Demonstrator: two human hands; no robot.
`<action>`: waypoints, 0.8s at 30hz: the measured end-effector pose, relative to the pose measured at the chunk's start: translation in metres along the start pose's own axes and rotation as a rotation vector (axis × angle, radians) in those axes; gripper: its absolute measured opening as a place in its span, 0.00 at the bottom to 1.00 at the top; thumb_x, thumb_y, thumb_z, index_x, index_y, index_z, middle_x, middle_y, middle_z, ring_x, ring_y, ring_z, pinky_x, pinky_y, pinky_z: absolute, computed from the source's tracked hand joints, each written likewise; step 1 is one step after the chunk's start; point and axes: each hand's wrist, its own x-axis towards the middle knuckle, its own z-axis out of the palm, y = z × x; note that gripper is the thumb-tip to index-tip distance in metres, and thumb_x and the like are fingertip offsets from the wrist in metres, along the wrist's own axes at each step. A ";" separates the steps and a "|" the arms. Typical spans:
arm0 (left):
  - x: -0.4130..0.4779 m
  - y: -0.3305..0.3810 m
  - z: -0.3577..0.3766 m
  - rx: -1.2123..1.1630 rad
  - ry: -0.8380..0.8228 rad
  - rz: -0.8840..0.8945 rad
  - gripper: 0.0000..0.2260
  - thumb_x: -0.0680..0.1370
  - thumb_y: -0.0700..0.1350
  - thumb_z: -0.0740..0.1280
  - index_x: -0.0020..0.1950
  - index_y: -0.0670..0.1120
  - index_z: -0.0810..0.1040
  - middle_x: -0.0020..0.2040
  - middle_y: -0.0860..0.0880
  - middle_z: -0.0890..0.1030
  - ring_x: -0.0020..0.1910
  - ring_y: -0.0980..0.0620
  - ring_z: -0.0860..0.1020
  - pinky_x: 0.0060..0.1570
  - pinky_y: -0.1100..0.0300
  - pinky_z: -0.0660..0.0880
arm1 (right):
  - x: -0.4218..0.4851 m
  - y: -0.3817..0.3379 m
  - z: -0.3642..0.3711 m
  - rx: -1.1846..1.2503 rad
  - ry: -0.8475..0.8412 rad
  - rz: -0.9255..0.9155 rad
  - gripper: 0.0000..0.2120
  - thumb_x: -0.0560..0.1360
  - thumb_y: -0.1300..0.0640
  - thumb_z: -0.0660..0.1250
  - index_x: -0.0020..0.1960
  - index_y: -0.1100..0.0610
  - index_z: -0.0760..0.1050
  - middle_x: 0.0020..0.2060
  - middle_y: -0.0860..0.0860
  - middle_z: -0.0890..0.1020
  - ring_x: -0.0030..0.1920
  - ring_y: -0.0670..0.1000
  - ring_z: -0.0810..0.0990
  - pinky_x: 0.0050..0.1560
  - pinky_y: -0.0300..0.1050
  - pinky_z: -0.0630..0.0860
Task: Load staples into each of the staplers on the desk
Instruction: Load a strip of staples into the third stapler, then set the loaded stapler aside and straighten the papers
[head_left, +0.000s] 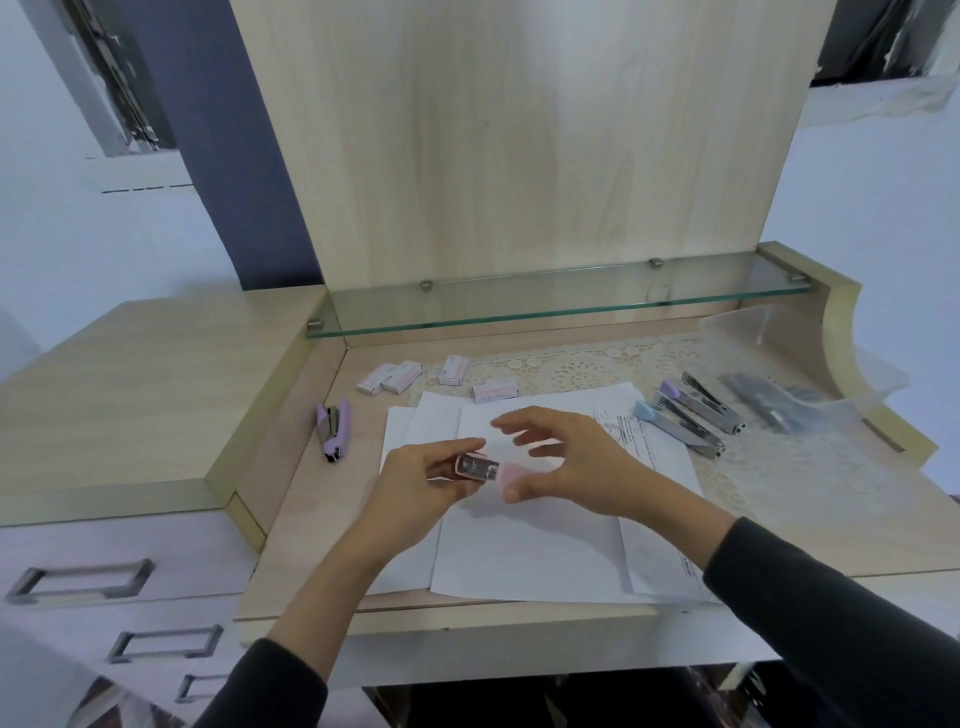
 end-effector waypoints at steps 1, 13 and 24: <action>-0.001 0.001 -0.001 -0.022 -0.024 0.004 0.19 0.70 0.31 0.70 0.56 0.49 0.79 0.47 0.51 0.82 0.44 0.59 0.80 0.48 0.70 0.75 | 0.001 0.003 0.000 0.011 -0.079 0.035 0.33 0.61 0.55 0.77 0.64 0.48 0.69 0.56 0.46 0.77 0.55 0.46 0.76 0.58 0.39 0.72; 0.009 -0.008 -0.018 0.089 0.120 0.009 0.13 0.75 0.37 0.66 0.47 0.57 0.77 0.48 0.62 0.79 0.38 0.64 0.77 0.43 0.71 0.72 | -0.007 0.009 -0.002 -0.242 0.029 -0.176 0.14 0.63 0.54 0.76 0.47 0.56 0.80 0.42 0.47 0.76 0.38 0.43 0.74 0.39 0.29 0.67; 0.054 0.026 0.019 0.300 -0.081 0.093 0.06 0.76 0.43 0.65 0.51 0.49 0.80 0.49 0.55 0.78 0.40 0.62 0.75 0.39 0.76 0.69 | -0.031 0.026 -0.035 -0.344 0.169 -0.111 0.15 0.65 0.52 0.74 0.44 0.47 0.69 0.34 0.39 0.71 0.35 0.39 0.71 0.36 0.33 0.65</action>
